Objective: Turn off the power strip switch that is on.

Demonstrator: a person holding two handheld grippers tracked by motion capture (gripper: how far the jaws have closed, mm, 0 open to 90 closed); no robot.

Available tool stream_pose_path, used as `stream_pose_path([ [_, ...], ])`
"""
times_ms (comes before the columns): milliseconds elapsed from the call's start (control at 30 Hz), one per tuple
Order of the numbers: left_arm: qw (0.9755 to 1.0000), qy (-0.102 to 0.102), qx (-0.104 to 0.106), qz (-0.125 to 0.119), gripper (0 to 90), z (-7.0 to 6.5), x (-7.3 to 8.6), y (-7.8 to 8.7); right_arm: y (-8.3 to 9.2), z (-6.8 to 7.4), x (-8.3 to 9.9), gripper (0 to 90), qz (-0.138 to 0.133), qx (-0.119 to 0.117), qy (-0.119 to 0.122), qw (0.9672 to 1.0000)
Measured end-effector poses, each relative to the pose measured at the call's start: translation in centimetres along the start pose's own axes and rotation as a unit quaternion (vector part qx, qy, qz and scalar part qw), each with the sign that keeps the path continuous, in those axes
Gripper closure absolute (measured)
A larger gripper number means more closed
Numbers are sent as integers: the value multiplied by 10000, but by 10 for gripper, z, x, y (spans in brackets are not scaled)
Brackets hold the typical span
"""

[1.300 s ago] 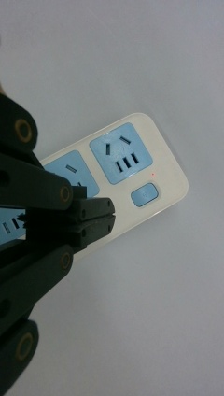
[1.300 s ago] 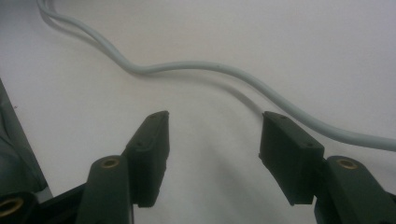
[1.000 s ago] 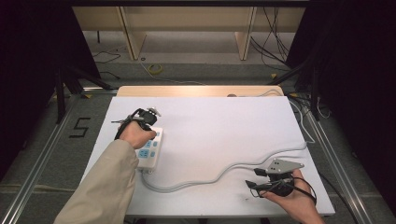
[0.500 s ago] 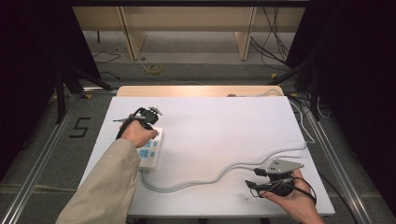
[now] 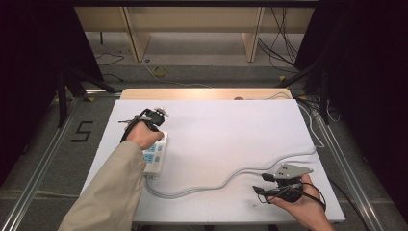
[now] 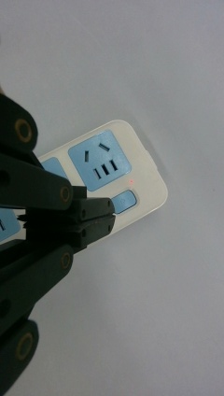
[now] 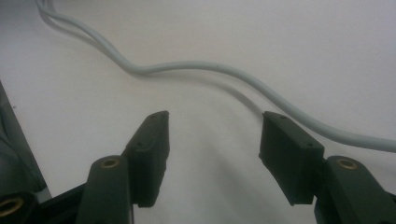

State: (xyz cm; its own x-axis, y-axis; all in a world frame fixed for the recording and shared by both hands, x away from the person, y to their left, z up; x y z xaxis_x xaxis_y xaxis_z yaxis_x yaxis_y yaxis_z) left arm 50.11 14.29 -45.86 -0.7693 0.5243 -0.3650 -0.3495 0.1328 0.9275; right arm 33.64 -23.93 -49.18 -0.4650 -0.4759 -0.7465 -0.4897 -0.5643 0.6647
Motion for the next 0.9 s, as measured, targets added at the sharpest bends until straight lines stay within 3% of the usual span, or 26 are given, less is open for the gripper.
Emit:
stream_pose_path([
  [900,10000,62,-30,16,899,3,-8,-4,0,0,0,432,6,-6,12,10000],
])
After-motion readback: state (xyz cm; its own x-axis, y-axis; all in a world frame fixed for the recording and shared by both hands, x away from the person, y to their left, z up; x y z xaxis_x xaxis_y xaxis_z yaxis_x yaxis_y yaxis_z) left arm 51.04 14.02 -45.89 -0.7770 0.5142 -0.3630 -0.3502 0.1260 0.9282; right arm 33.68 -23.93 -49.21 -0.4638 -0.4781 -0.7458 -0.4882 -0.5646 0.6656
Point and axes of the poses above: each handheld gripper's, and its own axes: y roughly backward along the jaws, x roughly out of its underside, z roughly to its left, the point moved 5 cm from there along -y, roughly forward along the jaws, and after that the axes turned 1 degree about x, right-handed, at the moved point
